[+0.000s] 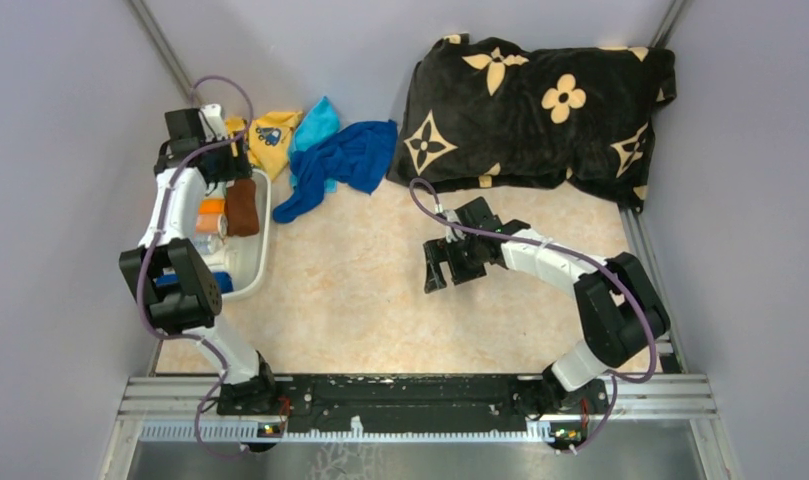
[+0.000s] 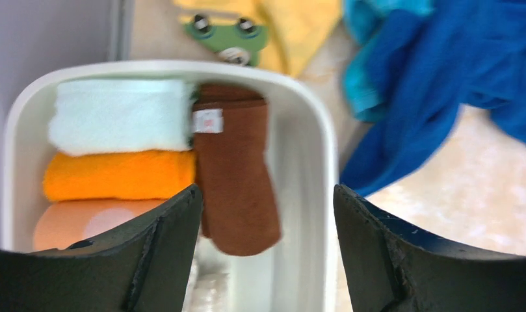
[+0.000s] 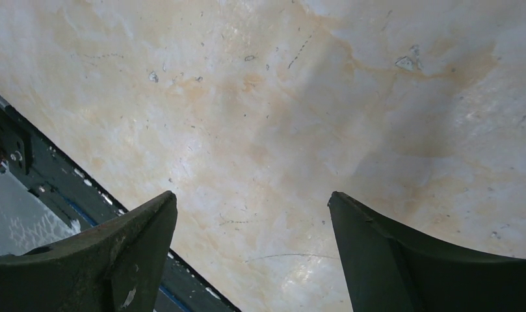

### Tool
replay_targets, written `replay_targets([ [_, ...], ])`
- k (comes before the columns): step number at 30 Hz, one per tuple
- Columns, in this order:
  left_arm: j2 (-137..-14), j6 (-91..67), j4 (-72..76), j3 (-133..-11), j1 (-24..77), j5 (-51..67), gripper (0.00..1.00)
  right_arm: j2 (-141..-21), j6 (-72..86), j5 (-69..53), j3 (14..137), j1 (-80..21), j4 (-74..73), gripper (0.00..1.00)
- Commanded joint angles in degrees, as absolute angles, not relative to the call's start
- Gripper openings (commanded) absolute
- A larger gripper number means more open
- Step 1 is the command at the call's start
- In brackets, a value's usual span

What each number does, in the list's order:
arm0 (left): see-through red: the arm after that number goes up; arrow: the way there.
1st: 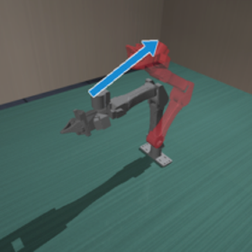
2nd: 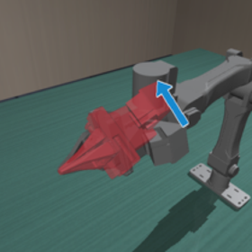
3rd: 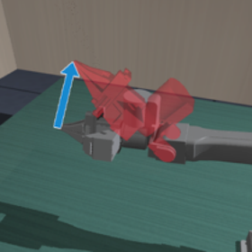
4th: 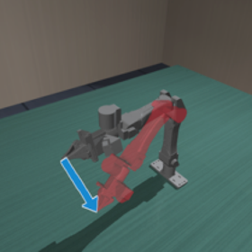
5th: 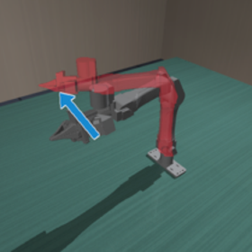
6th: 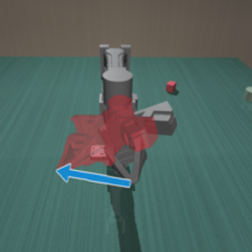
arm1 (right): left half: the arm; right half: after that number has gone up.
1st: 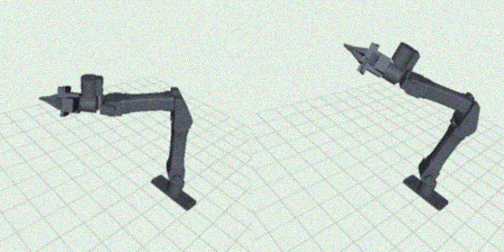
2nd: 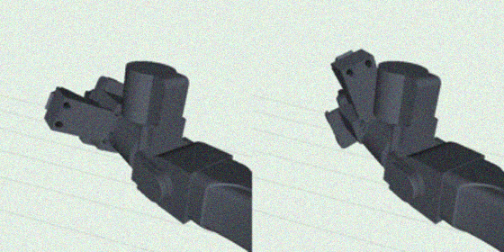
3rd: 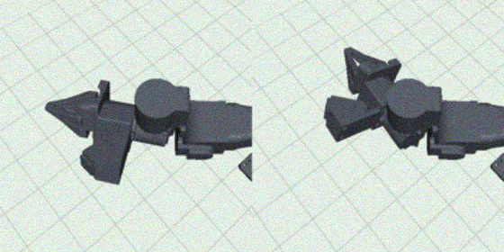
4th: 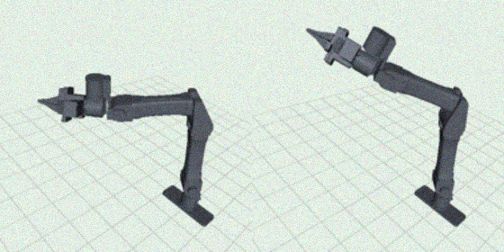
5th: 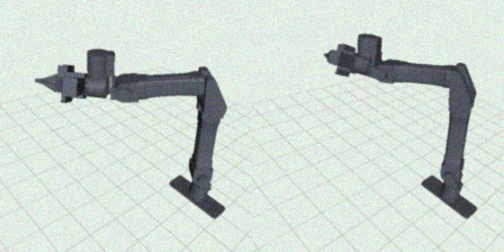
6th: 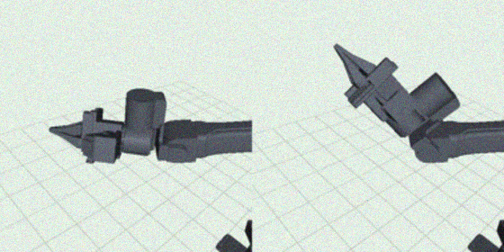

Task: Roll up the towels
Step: Place the towel in the bin, then move the towel to the center of the board.

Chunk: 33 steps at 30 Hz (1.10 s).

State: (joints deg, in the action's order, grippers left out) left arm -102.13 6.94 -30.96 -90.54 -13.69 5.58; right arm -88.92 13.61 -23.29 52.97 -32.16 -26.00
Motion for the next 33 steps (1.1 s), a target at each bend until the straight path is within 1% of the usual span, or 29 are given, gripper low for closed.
replay_targets([
  [1, -99.2, 4.4, -21.4, -85.4, -6.2, 8.7, 0.79, -84.7, 13.4, -19.3, 53.1, -32.5, -22.9, 0.87],
  [4, -103.7, 4.5, -20.3, -87.8, -1.8, 6.8, 0.79, -83.6, 13.8, -18.7, 52.3, -32.5, -22.3, 0.87],
  [7, -109.7, 5.0, -20.4, -92.1, 0.6, 4.6, 0.78, -82.5, 14.7, -18.7, 51.0, -32.5, -21.2, 0.87],
  [14, -120.9, 5.1, -19.2, -99.3, 1.9, 2.2, 0.73, -80.7, 16.1, -18.0, 49.5, -32.5, -20.5, 0.87],
  [16, -123.8, 5.2, -20.2, -101.5, 1.9, 1.6, 0.67, -80.3, 16.1, -17.5, 49.4, -32.5, -20.7, 0.87],
  [17, -124.9, 5.2, -20.8, -102.6, 2.0, 1.5, 0.62, -80.1, 16.1, -17.3, 49.3, -32.5, -20.8, 0.87],
  [19, -125.5, 5.4, -22.0, -103.3, 2.2, 1.9, 0.42, -79.7, 16.2, -17.0, 49.2, -32.5, -20.8, 0.87],
  [21, -123.8, 6.2, -23.3, -103.0, 2.9, 2.6, 0.25, -79.2, 16.3, -16.7, 49.1, -32.5, -21.0, 0.87],
  [25, -116.6, 9.1, -26.0, -99.8, 6.1, 3.7, 0.03, -78.4, 16.1, -14.9, 49.7, -32.5, -21.5, 0.87],
  [26, -114.1, 9.6, -26.7, -98.4, 7.1, 4.2, 0.00, -78.1, 15.7, -14.0, 50.1, -32.6, -21.8, 0.87],
  [29, -106.2, 9.7, -28.5, -93.3, 11.0, 6.5, 0.00, -76.9, 14.6, -10.0, 51.3, -32.5, -22.9, 0.87],
  [33, -96.2, 9.6, -31.3, -84.5, 21.1, 7.9, 0.00, -74.3, 13.5, -4.0, 52.6, -32.5, -22.9, 0.87],
])
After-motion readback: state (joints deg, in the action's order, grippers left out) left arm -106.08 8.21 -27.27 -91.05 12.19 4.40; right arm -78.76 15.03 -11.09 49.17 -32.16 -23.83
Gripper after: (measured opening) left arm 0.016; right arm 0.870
